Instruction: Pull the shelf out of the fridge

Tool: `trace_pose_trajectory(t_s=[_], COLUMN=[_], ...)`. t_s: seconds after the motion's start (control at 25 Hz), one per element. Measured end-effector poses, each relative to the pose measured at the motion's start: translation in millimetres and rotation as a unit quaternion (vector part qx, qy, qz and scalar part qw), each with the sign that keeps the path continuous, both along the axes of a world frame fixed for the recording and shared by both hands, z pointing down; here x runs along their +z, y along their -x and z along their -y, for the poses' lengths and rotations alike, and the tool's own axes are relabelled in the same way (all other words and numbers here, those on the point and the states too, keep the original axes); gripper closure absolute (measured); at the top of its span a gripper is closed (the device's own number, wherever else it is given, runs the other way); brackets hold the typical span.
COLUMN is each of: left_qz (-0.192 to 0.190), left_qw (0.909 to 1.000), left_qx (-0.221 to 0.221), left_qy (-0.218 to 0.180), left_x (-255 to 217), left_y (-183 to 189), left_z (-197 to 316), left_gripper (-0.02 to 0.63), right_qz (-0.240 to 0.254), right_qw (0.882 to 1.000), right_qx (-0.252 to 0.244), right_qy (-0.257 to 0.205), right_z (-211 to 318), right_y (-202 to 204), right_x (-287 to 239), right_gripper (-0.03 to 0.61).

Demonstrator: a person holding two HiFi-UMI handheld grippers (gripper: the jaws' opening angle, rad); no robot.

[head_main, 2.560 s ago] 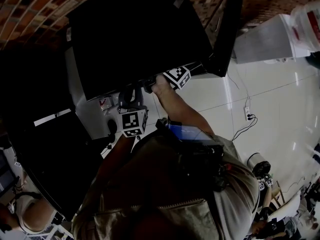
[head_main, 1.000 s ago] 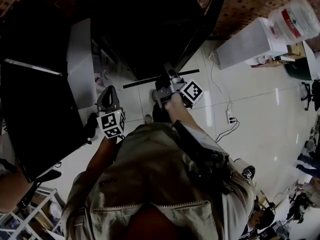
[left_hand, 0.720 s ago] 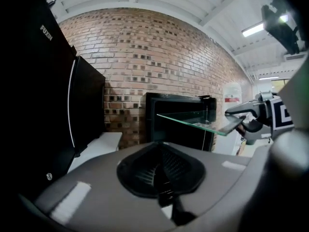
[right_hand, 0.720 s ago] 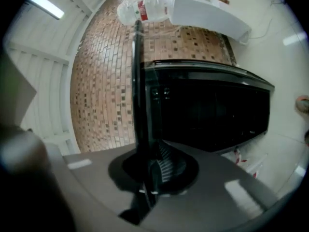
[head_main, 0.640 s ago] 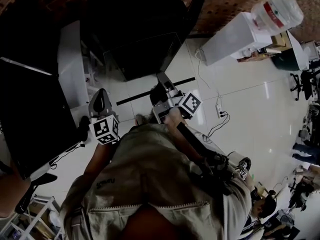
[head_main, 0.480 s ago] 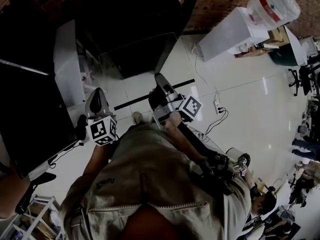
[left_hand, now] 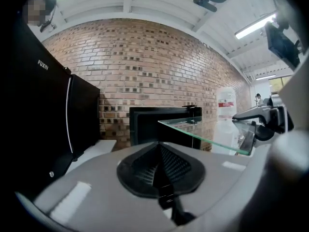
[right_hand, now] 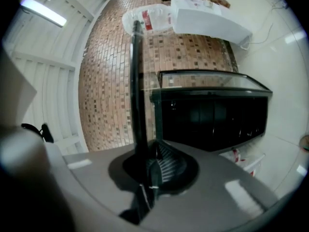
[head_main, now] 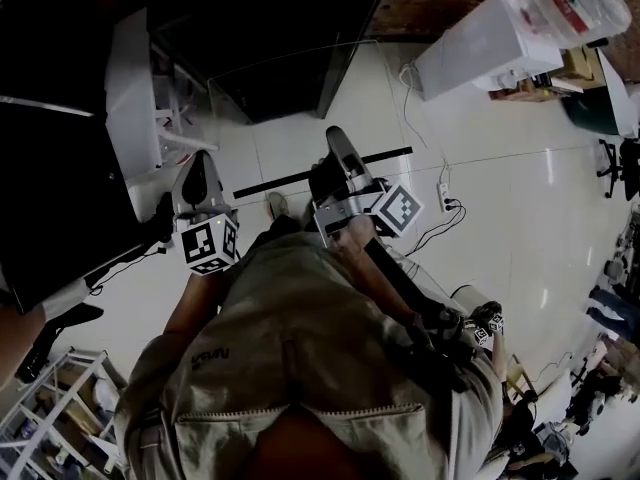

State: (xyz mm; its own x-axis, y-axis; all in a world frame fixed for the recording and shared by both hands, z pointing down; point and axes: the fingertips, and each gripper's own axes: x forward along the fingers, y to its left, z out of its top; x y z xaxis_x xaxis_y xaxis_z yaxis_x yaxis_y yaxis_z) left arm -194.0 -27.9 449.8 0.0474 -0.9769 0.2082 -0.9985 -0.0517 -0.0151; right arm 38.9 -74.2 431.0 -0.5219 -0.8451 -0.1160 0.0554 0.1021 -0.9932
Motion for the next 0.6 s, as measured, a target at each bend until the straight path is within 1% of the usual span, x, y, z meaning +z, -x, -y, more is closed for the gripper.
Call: trace_pose_trajectory(t_s=[0.12,0.32,0.48,0.6], left_qz=[0.009,0.012,0.016,0.019], left_qw=[0.9999,0.9998,0.9998,0.9997], left_qx=[-0.004,-0.015,-0.006,-0.002], left_qy=[-0.008,-0.006,-0.012,-0.016], left_x=[-9.2,-7.7,-5.1,-9.3], left_y=[-14.8,-30.8,-37.1,-33.8], left_z=[-4.4,-19.1,-28.2,-34.7], left_gripper=[0.607,0.607,0.607,0.607], right_qz=[0.013,0.021,0.021,0.027], right_qw=[1.0,0.999,0.999,0.999], right_qx=[-0.006,-0.025,-0.027,-0.023], right_qy=[-0.004,-0.008,-0.017,-0.017], right_z=[0.0,-4.8,-14.4,-24.9], right_y=[-7.4,-14.0,-13.3,-10.2], right_x=[-2.1,-4.8,-10.7,-17.8], right_gripper=[0.565,0.565,0.563,0.565])
